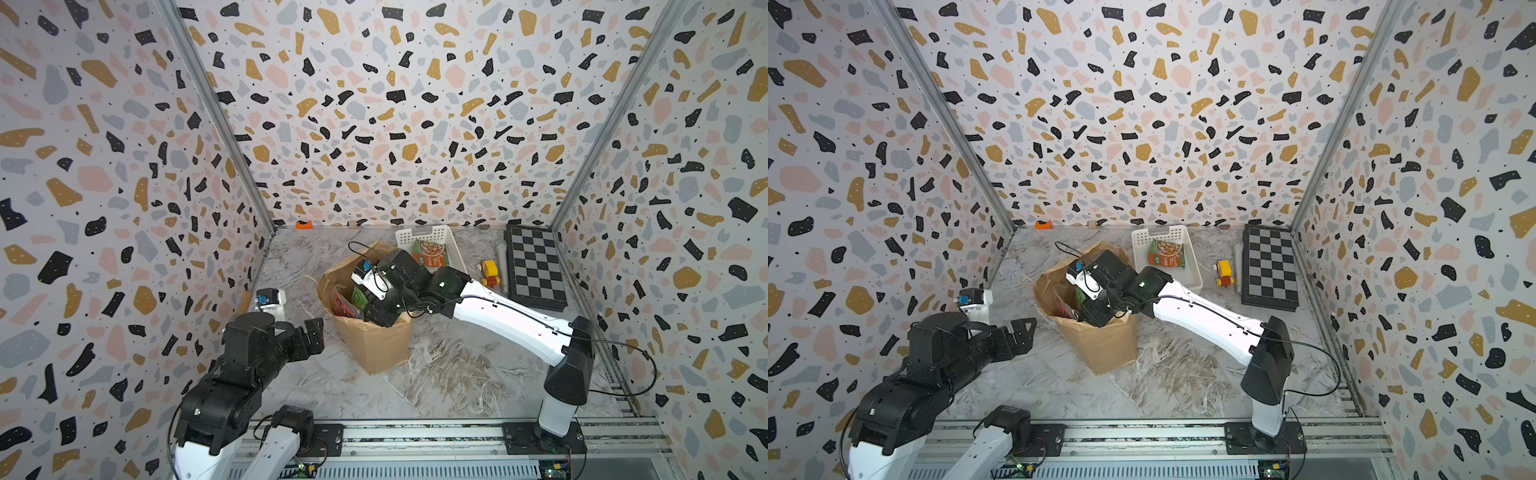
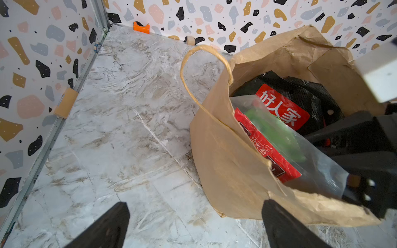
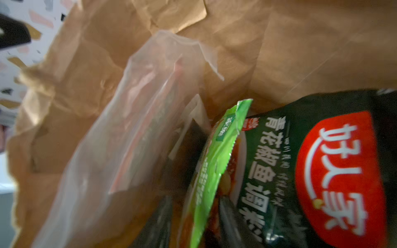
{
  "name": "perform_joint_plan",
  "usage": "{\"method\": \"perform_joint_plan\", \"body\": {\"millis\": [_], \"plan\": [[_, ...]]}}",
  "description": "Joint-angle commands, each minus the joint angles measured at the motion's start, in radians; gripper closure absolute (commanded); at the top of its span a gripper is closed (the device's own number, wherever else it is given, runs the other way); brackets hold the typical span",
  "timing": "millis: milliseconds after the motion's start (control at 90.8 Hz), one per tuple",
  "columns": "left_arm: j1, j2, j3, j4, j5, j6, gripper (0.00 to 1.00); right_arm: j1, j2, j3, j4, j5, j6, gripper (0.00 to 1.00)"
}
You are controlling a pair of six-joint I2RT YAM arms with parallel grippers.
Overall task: Place the condiment packets inside the bag
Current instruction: Place the condiment packet in the paper bag, then pick up the condiment packet from the storage box.
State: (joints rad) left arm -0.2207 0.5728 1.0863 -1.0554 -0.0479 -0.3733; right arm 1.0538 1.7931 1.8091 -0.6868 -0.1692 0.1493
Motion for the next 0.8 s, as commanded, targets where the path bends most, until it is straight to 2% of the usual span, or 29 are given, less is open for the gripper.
{"method": "perform_joint_plan", "body": {"millis": [0, 165, 286, 396, 573, 793], "plan": [[0.001, 0.007, 0.000, 0.031, -0.021, 0.017, 0.01, -0.017, -0.130, 0.009, 0.004, 0.017, -0.046, 0.47], [0.001, 0.012, 0.006, 0.041, -0.042, 0.021, 0.01, -0.118, -0.285, -0.084, 0.077, 0.049, -0.075, 0.31], [0.001, 0.024, 0.004, 0.050, -0.044, 0.029, 0.00, -0.273, -0.396, -0.201, 0.197, 0.045, -0.032, 0.27], [0.001, 0.039, 0.004, 0.058, -0.047, 0.040, 0.00, -0.421, -0.380, -0.243, 0.258, 0.058, -0.006, 0.23], [0.001, 0.064, 0.011, 0.068, -0.040, 0.039, 0.00, -0.570, -0.097, -0.130, 0.271, 0.069, 0.005, 0.23], [0.001, 0.086, 0.002, 0.083, -0.043, 0.039, 0.00, -0.580, 0.332, 0.155, 0.183, 0.034, -0.079, 0.16]]}}
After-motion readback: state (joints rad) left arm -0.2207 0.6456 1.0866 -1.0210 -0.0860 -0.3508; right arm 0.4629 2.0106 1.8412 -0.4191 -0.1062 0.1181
